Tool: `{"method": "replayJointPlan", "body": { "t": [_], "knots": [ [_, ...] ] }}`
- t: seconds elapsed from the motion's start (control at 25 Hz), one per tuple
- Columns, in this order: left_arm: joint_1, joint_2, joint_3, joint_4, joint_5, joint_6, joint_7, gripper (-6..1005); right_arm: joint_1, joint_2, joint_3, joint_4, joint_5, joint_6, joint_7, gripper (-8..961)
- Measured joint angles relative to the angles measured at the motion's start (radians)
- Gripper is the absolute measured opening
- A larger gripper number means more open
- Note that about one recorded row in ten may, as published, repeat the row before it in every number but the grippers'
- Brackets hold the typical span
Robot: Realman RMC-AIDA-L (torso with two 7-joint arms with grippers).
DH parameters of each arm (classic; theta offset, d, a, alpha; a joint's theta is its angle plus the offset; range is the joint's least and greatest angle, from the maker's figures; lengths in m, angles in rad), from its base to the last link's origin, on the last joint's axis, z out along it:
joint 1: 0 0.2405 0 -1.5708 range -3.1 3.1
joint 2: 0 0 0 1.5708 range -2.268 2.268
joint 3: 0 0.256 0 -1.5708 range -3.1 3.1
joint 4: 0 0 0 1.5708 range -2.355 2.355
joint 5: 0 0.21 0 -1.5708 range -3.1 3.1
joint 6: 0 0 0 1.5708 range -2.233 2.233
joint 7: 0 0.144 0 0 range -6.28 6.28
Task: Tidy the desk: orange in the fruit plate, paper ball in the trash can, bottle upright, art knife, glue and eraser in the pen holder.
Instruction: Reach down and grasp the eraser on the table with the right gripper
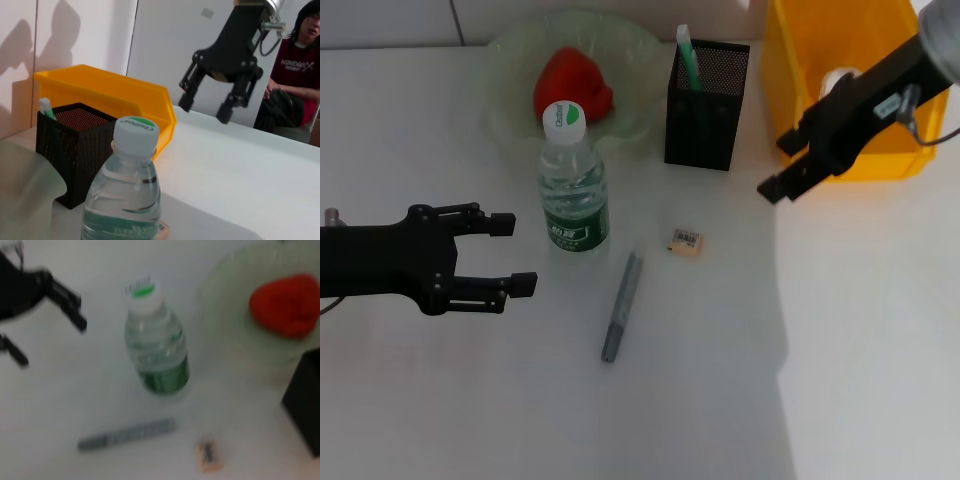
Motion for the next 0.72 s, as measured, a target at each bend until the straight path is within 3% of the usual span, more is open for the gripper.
{"method": "replayJointPlan", "body": {
  "t": [0.16,0.28,0.52,0.72],
  "knots": [
    [-0.006,-0.001,0.001,0.0,0.0,0.002,0.0,846,0.073,0.047,-0.109,0.138,-0.13,0.082,-0.014,701],
    [-0.01,-0.003,0.002,0.0,0.001,0.004,-0.001,845,0.103,0.066,-0.183,0.25,-0.131,0.205,-0.016,701],
    [-0.012,-0.004,0.003,0.0,0.002,0.005,-0.001,844,0.114,0.07,-0.371,0.373,-0.008,0.441,-0.017,700],
    [-0.005,-0.003,0.003,0.0,0.002,0.006,0.004,845,0.115,0.071,-0.451,0.423,0.048,0.549,-0.018,699]
  ]
}}
